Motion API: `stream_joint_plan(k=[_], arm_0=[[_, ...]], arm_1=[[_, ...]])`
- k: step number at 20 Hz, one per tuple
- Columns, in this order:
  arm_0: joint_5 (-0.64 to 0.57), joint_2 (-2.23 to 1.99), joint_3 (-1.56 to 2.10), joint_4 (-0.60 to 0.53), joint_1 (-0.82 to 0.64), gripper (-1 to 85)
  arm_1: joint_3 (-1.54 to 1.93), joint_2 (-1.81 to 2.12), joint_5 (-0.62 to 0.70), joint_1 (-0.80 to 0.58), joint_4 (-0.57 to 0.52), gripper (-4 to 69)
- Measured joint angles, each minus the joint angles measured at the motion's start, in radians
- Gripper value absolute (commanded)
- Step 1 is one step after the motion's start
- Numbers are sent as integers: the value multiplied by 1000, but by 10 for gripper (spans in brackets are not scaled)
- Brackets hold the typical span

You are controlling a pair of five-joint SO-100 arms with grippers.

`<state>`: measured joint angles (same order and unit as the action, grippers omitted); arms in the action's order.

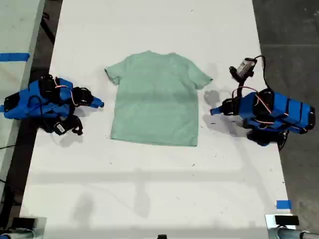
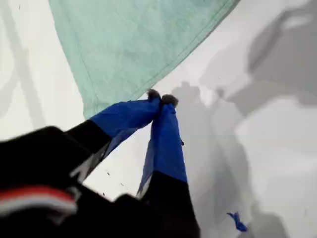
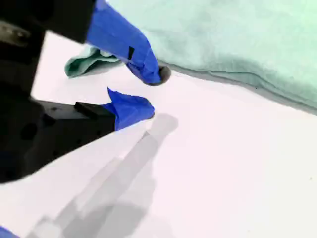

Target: Fold tshirt

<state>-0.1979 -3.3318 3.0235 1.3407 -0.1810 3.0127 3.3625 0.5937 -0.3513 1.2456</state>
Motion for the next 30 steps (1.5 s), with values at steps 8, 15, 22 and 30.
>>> stream_joint_plan(k=[8,15,22,30], arm_0=[[0,0,0,0,55,45],[0,0,0,0,61,1],[0,0,0,-6,91,1],[2,34,0,-107,17,0]], arm_1=[[0,0,-51,2,0,1],[0,0,-472,0,0,6],[0,5,-836,0,0,-10],[-55,5,-675,-12,0,-9]])
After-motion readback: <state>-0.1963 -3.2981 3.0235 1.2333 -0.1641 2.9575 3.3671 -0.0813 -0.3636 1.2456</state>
